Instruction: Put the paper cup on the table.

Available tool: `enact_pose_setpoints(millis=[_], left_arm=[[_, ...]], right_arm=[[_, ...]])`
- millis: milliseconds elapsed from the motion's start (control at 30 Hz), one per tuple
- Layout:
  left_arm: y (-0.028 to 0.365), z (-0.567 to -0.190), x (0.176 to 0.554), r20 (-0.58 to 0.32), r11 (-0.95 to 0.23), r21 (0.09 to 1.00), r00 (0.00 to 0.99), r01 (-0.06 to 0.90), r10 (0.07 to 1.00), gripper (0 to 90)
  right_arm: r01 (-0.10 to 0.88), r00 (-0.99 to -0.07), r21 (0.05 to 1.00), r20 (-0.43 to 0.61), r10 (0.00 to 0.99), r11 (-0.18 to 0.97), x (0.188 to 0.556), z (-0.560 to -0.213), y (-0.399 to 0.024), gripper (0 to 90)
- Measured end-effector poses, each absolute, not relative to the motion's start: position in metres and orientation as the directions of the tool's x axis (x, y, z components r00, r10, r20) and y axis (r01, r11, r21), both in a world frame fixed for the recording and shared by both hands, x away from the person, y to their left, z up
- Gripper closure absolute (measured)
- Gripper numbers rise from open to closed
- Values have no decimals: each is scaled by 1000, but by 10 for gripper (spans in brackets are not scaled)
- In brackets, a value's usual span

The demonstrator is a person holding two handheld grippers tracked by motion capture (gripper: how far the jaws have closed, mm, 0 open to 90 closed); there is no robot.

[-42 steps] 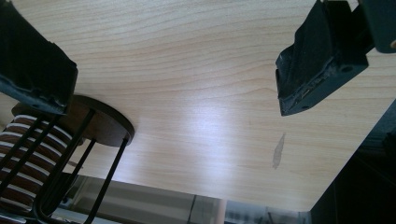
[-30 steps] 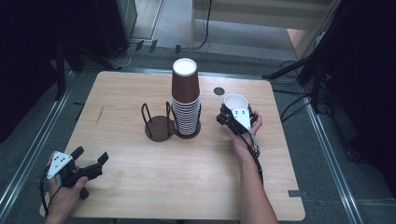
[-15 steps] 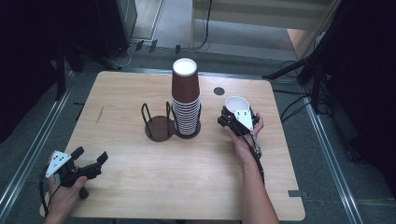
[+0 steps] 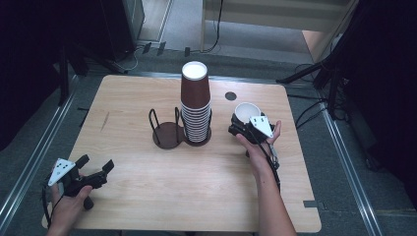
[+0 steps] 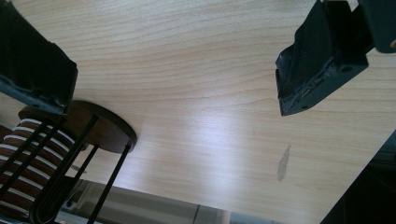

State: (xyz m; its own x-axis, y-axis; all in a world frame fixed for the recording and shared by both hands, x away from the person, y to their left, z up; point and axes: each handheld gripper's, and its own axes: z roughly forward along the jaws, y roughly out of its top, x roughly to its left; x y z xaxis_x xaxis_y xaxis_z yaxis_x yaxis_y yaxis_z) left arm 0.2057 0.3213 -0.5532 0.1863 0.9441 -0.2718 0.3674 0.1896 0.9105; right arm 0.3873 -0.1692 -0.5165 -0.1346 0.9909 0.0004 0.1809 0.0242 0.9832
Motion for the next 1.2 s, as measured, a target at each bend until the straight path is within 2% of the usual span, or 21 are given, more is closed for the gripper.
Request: enact_pose_setpoints(millis=[533, 1200], left_arm=[[321, -553, 206, -270, 188, 910, 184, 371, 945, 0], [321, -553, 207, -268, 185, 907, 179, 378, 947, 0]], right_arm=[[114, -166, 992, -30, 986, 49, 357, -494, -177, 0], [129, -125, 992, 3, 992, 13, 328, -508, -214, 0]])
